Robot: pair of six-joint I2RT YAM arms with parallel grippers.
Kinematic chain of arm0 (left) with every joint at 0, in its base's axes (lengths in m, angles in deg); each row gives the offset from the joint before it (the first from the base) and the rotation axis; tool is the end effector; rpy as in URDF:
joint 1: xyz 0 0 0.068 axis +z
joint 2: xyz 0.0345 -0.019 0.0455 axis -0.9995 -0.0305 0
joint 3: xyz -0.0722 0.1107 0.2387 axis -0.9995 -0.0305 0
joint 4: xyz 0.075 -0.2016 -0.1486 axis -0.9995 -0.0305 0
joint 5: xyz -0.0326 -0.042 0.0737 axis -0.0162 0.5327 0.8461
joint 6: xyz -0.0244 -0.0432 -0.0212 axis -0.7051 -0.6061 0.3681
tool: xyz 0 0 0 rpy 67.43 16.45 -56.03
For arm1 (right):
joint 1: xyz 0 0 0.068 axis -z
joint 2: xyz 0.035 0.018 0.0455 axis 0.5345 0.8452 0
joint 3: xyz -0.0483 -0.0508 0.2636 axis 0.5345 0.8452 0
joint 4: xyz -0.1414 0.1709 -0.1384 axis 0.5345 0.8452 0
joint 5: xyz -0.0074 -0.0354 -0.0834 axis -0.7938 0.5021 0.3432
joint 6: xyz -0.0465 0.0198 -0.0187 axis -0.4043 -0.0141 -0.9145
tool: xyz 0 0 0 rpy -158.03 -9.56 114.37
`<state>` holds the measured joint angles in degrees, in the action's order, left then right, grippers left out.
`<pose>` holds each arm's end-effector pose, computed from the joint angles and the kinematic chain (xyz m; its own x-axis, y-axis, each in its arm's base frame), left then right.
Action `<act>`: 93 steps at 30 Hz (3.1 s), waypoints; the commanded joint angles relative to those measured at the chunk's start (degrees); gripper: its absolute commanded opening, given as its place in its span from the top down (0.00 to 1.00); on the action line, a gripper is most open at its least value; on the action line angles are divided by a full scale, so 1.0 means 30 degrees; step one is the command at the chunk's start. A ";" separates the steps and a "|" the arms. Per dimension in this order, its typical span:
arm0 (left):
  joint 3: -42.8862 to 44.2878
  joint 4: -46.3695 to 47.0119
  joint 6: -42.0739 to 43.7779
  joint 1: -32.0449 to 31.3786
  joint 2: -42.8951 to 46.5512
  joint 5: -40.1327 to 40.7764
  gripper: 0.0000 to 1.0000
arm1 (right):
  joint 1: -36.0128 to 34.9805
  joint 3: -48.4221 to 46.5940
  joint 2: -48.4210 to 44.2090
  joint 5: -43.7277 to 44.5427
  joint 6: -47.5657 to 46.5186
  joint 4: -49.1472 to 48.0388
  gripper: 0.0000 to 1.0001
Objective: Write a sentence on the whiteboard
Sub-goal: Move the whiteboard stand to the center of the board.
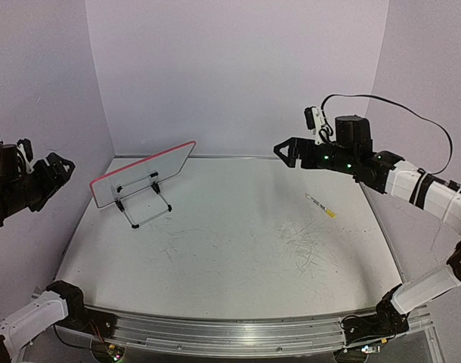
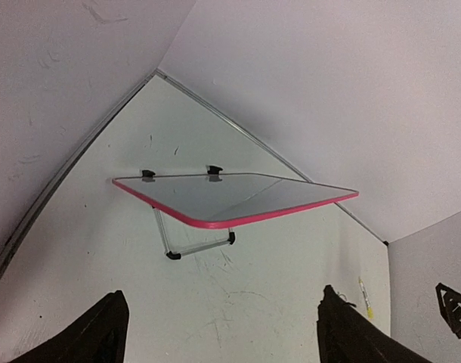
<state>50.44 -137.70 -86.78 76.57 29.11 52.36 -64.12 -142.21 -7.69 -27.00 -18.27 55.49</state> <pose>0.0857 -0.0138 0.3927 -0.4014 -0.5562 -0.7277 -0.1851 0.8274 -0.5302 0.2738 0.1800 0.3577 -0.4105 0.0514 -0.9104 -0.6200 0.7164 0.3200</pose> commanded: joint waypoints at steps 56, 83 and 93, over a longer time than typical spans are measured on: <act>0.3398 0.8500 1.0216 -0.8790 -2.5561 0.8196 0.51 | -0.2673 0.4050 -0.2000 0.5046 0.1672 -0.2294 0.02; 0.3758 0.7132 1.1692 -0.6963 -2.8528 1.1055 0.79 | -0.2684 0.4542 -0.2027 0.4764 0.2114 -0.2394 0.02; 0.4127 0.4308 1.1510 -0.7000 -2.8820 0.3938 0.76 | -0.2687 0.4478 -0.1742 0.4756 0.2066 -0.2422 0.02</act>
<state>62.96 -118.29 -52.21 56.02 -55.37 81.18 -72.34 -128.64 -12.26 -13.00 -12.46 50.02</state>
